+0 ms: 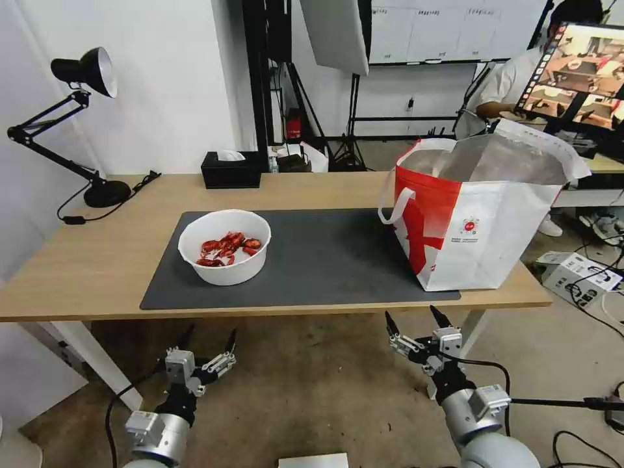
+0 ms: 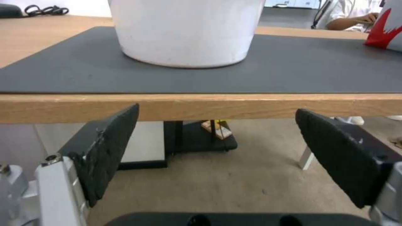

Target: Pick up the trash from the table and place it into the takeout bag.

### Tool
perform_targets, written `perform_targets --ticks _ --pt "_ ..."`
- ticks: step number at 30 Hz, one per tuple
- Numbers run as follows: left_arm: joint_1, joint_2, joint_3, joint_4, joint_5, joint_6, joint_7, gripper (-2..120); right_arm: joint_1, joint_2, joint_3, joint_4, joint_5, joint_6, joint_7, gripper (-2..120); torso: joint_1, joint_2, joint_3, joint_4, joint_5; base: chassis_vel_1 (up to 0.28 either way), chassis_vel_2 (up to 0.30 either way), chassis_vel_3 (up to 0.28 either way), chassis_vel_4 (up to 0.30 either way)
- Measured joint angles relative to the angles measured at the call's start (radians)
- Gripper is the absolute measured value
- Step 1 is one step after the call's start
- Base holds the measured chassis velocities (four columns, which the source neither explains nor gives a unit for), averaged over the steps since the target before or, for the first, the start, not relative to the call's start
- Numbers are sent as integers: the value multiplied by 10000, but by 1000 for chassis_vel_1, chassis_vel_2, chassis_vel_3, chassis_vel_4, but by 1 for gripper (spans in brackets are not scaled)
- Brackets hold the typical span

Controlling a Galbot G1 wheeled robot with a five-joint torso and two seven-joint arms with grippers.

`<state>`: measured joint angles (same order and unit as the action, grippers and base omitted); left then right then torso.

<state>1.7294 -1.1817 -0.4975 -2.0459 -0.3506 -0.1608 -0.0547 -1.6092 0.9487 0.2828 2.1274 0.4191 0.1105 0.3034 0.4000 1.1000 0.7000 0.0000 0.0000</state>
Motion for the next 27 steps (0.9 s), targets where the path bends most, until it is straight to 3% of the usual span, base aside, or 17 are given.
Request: perform_targets --ticks 27 --pt "3 112 -3 -99 -50 -8 7 100 -136 58 -58 25 -133 -96 70 100 0 0 0 0 0 0 0 0 0"
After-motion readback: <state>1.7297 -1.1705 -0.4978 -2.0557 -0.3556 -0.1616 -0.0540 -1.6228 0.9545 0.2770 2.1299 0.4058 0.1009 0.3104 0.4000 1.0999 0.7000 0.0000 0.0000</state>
